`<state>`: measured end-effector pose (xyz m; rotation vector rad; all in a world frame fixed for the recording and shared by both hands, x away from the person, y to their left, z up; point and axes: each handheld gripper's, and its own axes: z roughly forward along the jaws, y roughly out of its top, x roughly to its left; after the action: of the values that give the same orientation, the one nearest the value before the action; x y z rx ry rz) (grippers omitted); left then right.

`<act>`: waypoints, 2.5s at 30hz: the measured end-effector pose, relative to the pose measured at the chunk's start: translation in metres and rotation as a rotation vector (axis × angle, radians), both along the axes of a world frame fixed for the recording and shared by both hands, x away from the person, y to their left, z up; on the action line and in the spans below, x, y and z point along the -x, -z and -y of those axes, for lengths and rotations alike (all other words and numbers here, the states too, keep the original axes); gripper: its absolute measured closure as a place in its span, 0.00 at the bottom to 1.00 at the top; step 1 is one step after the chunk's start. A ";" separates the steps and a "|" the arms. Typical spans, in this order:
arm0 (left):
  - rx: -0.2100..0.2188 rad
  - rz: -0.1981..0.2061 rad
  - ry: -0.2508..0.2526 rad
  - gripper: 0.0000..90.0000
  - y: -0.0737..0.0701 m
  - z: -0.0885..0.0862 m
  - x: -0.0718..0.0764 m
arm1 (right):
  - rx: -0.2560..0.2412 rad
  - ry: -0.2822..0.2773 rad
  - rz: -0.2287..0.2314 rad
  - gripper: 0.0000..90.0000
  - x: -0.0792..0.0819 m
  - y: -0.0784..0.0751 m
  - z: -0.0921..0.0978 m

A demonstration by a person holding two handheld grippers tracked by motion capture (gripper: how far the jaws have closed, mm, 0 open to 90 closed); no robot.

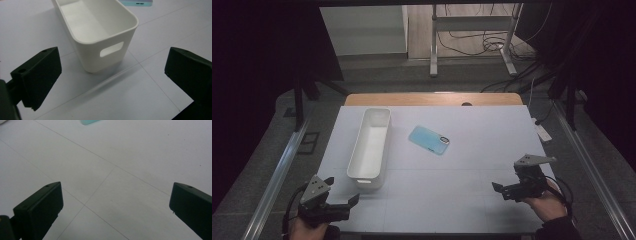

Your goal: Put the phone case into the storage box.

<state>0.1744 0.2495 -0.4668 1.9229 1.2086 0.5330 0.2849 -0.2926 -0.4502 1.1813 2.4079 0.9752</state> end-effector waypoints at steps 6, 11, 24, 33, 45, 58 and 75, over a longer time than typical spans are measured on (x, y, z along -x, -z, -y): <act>-0.001 0.000 0.001 0.02 0.000 0.000 0.000 | -0.003 -0.017 -0.006 0.00 -0.004 0.000 -0.007; -0.002 0.001 0.002 0.02 0.000 0.000 0.000 | -0.007 -0.035 -0.007 0.00 -0.009 0.000 -0.015; -0.003 0.001 0.005 0.02 0.000 0.000 0.000 | -0.012 -0.072 -0.014 0.00 -0.021 0.001 -0.028; -0.003 0.000 0.007 0.02 0.000 0.000 0.000 | -0.013 -0.086 -0.020 0.00 -0.028 0.000 -0.035; 0.000 -0.001 0.009 0.02 0.000 0.000 0.000 | -0.002 -0.114 -0.014 0.00 -0.039 0.000 -0.048; 0.003 -0.002 0.011 0.02 0.000 0.000 0.000 | 0.006 -0.144 -0.032 0.00 -0.052 0.001 -0.060; 0.004 -0.004 0.014 0.02 0.000 0.000 -0.001 | -0.012 -0.171 -0.042 0.00 -0.072 0.003 -0.079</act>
<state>0.1750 0.2499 -0.4669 1.9283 1.1970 0.5194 0.3572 -0.2132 -0.4532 1.0224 2.5738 1.0253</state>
